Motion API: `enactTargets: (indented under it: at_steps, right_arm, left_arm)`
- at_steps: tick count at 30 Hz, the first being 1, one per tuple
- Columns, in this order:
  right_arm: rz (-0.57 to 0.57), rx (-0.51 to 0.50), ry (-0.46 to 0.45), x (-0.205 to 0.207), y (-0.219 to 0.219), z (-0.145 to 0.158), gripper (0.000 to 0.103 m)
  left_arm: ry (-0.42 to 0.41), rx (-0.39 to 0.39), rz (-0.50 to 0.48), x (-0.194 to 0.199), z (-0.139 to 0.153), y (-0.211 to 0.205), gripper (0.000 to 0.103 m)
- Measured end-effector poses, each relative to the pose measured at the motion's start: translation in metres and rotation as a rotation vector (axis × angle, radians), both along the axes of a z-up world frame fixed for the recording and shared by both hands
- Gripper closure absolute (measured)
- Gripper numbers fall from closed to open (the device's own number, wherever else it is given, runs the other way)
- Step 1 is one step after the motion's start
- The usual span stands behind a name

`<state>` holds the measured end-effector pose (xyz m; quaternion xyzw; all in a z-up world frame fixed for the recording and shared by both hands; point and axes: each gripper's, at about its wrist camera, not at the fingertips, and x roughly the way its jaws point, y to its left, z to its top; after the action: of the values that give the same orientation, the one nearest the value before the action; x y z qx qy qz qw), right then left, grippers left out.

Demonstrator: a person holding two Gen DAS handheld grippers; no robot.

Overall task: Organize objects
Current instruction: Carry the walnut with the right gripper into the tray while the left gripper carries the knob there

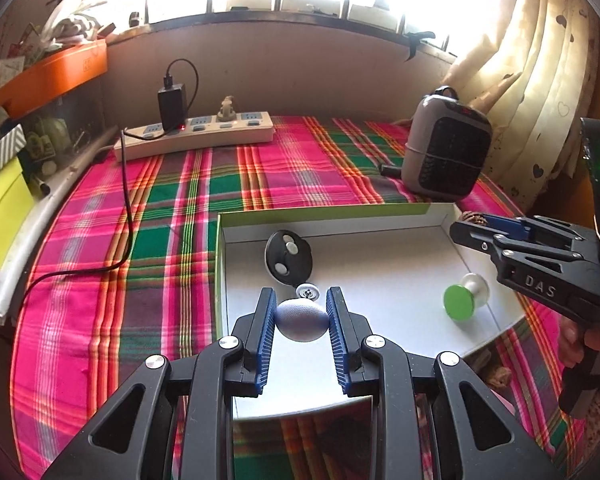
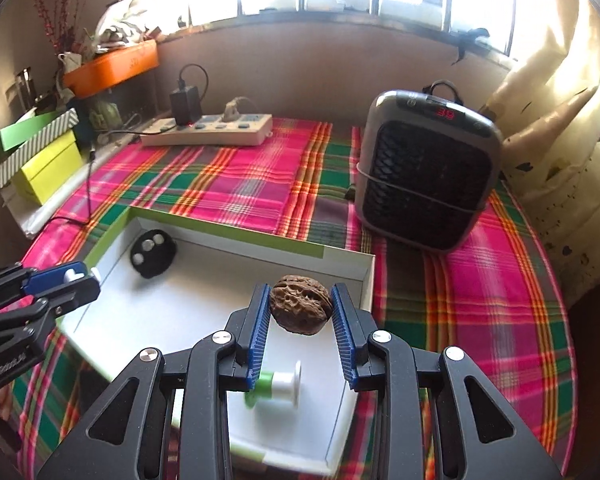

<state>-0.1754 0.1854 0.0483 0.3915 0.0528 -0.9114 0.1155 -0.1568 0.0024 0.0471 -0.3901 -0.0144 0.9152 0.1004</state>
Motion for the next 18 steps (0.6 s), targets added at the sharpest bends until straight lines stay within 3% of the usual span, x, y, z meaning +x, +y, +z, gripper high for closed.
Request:
enactTargets:
  at_steps: [18]
  right_arm:
    - [0.006,0.046,-0.065,-0.037,-0.004,-0.027,0.071]
  left_arm:
    - [-0.022,-0.039,0.015,-0.022,-0.017,0.001,0.079]
